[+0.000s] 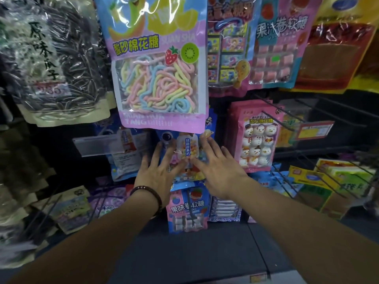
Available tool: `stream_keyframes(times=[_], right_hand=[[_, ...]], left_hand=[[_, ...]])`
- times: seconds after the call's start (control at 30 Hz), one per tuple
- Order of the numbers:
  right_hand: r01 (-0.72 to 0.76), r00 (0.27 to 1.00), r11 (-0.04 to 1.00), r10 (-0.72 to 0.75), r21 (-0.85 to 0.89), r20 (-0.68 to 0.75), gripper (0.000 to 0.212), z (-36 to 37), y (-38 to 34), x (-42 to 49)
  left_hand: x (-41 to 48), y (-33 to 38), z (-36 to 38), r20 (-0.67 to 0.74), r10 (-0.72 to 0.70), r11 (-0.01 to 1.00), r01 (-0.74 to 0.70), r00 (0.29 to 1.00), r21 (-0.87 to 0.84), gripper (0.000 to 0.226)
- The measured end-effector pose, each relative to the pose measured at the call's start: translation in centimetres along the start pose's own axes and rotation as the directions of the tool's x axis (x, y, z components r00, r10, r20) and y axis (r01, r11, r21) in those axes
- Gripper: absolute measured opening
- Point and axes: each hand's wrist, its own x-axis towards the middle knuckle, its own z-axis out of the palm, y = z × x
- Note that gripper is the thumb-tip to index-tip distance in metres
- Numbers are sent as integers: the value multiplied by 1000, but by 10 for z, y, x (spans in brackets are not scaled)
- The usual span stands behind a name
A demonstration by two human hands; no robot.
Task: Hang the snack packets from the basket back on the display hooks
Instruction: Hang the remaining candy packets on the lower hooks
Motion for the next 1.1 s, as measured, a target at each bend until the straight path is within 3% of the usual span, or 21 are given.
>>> stream_keyframes(times=[0.2, 0.37, 0.53, 0.63, 0.7, 0.93, 1.1], right_hand=[[14, 998, 1000, -14, -10, 68, 89, -11, 3, 2], [34, 996, 999, -33, -8, 78, 86, -30, -2, -18], [74, 997, 997, -73, -36, 29, 83, -69, -13, -63], [128, 991, 987, -130, -96, -15, 79, -101, -20, -90], [167, 983, 974, -176, -151, -47, 77, -126, -24, -105], [172, 948, 973, -206, -156, -242, 54, -215, -27, -139], [84, 921, 984, -136, -156, -364, 62, -268, -33, -117]], left_hand=[[1, -5, -12, 83, 20, 1000, -20, 996, -8, 107], [-25, -4, -27, 115, 81, 988, -64, 990, -144, 108], [-72, -8, -82, 204, 160, 981, -131, 966, -145, 80], [-100, -16, -117, 144, 189, 973, -166, 971, -157, 54], [-117, -27, -143, 122, 208, 973, -192, 971, -127, 48], [-148, -82, -213, -66, 162, 986, -163, 985, -10, 51], [-137, -122, -252, -126, 111, 994, -110, 986, 13, 59]])
